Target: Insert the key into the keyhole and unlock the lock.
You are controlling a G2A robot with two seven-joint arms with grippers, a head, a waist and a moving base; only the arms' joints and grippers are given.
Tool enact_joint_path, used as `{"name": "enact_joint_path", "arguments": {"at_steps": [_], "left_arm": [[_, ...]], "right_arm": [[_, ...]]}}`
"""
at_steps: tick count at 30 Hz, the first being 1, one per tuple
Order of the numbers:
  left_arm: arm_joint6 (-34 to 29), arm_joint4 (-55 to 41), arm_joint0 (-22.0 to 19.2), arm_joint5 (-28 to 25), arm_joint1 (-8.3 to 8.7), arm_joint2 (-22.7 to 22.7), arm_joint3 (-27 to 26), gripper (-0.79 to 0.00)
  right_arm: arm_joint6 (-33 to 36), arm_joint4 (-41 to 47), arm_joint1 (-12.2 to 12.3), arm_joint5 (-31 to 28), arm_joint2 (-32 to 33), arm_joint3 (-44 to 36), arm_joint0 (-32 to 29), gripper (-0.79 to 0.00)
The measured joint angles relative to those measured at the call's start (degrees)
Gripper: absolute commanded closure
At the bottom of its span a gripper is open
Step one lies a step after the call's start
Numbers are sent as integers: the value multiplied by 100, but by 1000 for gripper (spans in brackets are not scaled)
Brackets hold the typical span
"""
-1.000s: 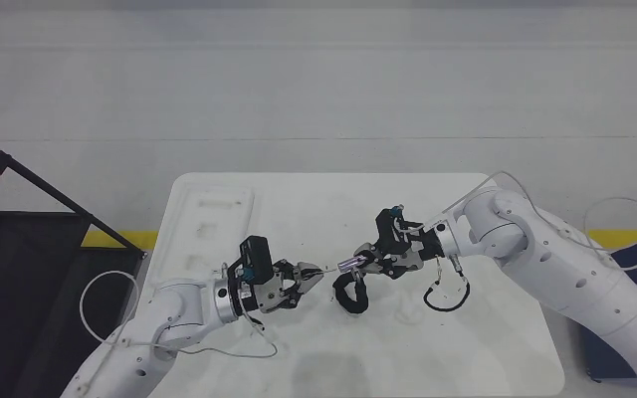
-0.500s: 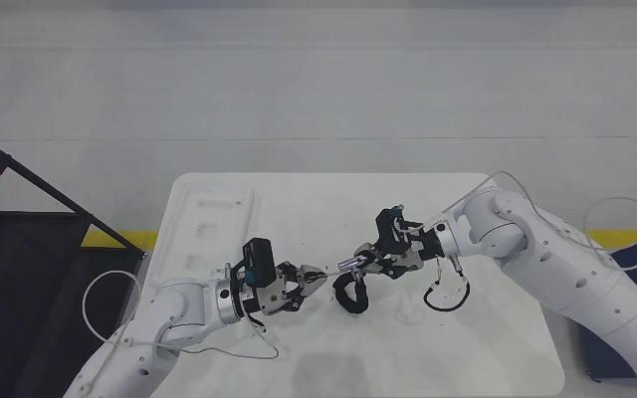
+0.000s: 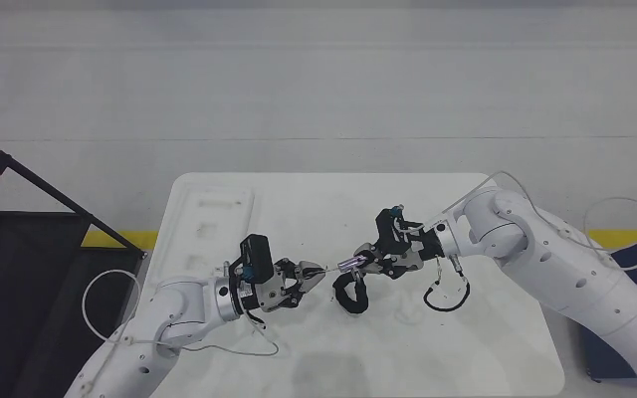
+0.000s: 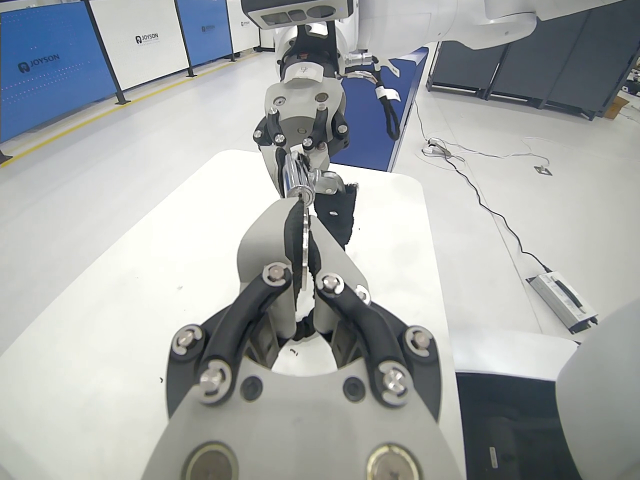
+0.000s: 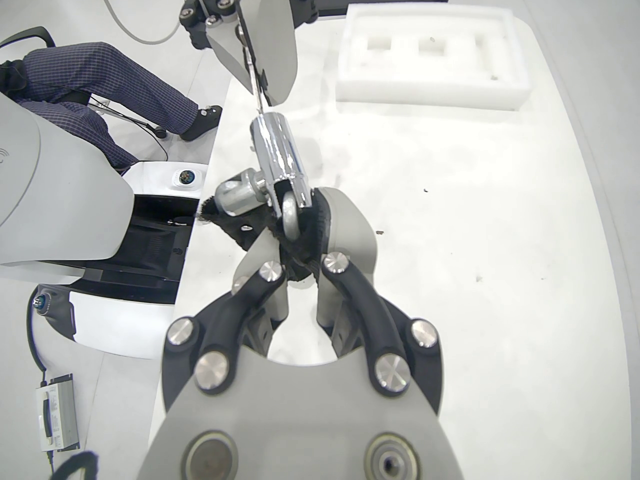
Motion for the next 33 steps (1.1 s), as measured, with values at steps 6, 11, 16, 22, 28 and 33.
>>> {"name": "enact_joint_path", "arguments": {"at_steps": [6,11,16,22,28,33], "left_arm": [[-33,29,9,2,-34,37,17,0],[-31,61,10,-23,-60,49,32,0],[-25,83,12,0,-81,29,50,0],[-2,86,14,19,-109,6,64,0],[-15,89,28,7,-134,-1,62,0],[-19,121,40,15,-156,-1,77,0]], "right_arm": [[0,0,0,0,0,0,0,0],[0,0,0,0,0,0,0,0],[0,0,0,0,0,0,0,0],[0,0,0,0,0,0,0,0],[0,0,0,0,0,0,0,0],[0,0,0,0,0,0,0,0]]}}
